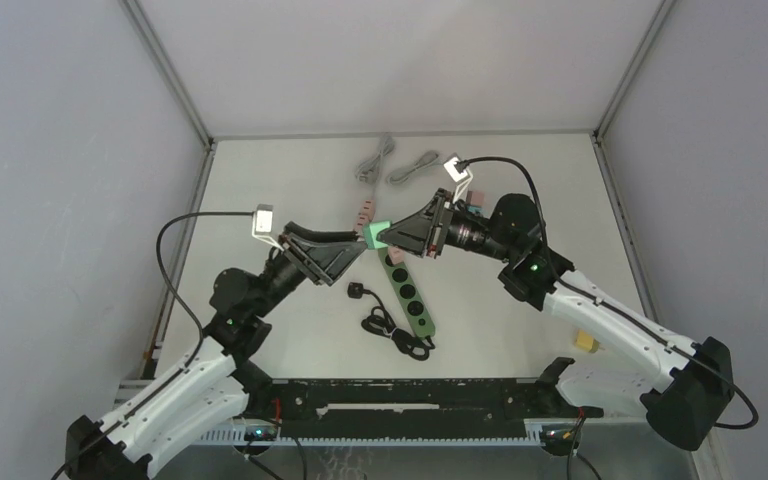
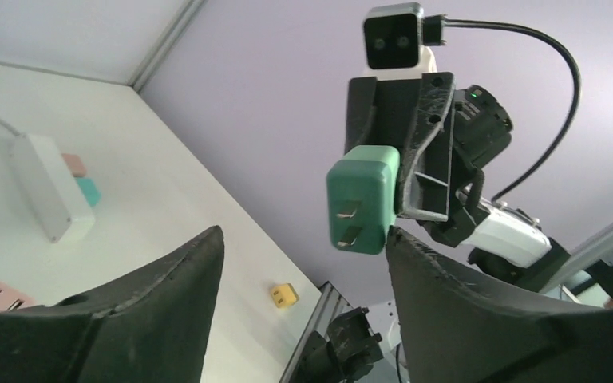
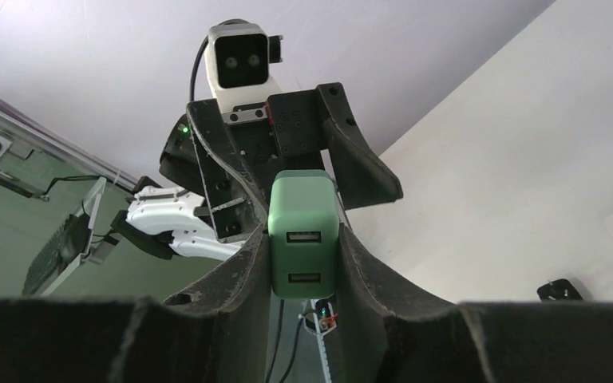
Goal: Insert the plug
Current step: Adjust the plug, then insert the plug into the socket.
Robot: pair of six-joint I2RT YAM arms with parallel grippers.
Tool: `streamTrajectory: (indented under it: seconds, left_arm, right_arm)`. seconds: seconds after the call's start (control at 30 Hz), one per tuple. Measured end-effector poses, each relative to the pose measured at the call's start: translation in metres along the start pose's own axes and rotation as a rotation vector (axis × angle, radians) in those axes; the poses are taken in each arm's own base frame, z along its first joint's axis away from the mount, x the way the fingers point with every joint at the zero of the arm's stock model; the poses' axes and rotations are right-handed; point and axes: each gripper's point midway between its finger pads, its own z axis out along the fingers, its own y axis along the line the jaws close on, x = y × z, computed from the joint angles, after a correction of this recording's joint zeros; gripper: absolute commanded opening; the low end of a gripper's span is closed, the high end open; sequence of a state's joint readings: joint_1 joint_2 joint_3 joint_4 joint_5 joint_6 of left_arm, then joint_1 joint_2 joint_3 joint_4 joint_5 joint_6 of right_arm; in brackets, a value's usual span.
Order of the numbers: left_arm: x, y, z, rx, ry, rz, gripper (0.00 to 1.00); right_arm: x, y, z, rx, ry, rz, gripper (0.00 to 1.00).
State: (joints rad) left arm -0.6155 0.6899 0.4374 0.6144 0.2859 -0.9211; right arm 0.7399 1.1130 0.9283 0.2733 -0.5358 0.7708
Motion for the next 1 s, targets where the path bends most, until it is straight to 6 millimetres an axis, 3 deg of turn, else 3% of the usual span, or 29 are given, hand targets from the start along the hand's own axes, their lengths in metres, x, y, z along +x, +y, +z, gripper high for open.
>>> streamTrajectory:
  seconds: [0.17, 0.5, 0.8, 1.0]
  left_arm:
    - [-0.006, 0.010, -0.011, -0.073, -0.027, 0.074, 1.00]
    - [-0.001, 0.058, -0.039, -0.355, 0.051, 0.252, 1.00]
    - [-0.017, 0.074, -0.059, -0.539, 0.123, 0.403, 1.00]
    - [-0.021, 0.083, -0.069, -0.608, 0.122, 0.431, 1.00]
  right_arm:
    - [0.002, 0.000, -0.006, 0.019, 0.006, -0.022, 0.00]
    - [0.021, -0.030, -0.032, 0.211, 0.068, -0.061, 0.00]
    - [0.032, -0.063, -0.065, 0.484, 0.155, -0.091, 0.00]
    - [0.048, -0.081, -0.076, 0.610, 0.260, -0.100, 0.00]
